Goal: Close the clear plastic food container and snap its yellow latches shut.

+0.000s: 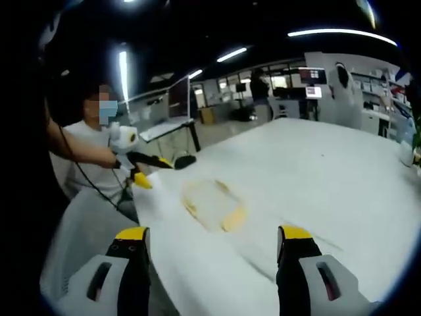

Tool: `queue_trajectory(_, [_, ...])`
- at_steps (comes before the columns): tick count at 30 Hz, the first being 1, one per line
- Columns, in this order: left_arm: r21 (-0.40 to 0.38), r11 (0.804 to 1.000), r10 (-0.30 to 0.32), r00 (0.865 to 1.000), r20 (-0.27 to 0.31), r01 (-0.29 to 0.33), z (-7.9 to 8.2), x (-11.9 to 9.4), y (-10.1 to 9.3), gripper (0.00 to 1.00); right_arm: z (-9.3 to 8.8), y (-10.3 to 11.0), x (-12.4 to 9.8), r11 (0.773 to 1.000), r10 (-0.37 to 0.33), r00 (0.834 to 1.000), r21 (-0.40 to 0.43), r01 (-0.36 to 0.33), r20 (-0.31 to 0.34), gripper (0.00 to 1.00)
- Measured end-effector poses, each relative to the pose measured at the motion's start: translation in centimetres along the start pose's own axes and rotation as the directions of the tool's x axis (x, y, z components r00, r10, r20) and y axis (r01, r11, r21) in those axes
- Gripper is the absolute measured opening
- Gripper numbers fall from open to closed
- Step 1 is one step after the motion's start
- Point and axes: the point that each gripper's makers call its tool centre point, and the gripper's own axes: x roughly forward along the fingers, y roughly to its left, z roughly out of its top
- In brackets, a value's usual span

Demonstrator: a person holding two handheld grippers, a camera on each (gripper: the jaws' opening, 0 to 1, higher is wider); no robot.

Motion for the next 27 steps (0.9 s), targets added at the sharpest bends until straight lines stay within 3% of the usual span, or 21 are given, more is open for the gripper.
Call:
queue_trajectory(13, [0.048, 0.998, -0.043, 0.998, -0.040, 0.045, -0.2, 1.2, 1.0, 0.70, 1.0, 0.1, 2.8, 0.999, 0.040, 0.999, -0.026, -0.040, -0.003, 0.79])
queue_trajectory(27, [0.107, 0.990, -0.081, 0.991, -0.106, 0.093, -0.5, 1.8, 1.7, 0.68, 0.5, -0.7, 4.3, 0.992, 0.066, 0.995, -0.100, -0.074, -0.080, 0.76])
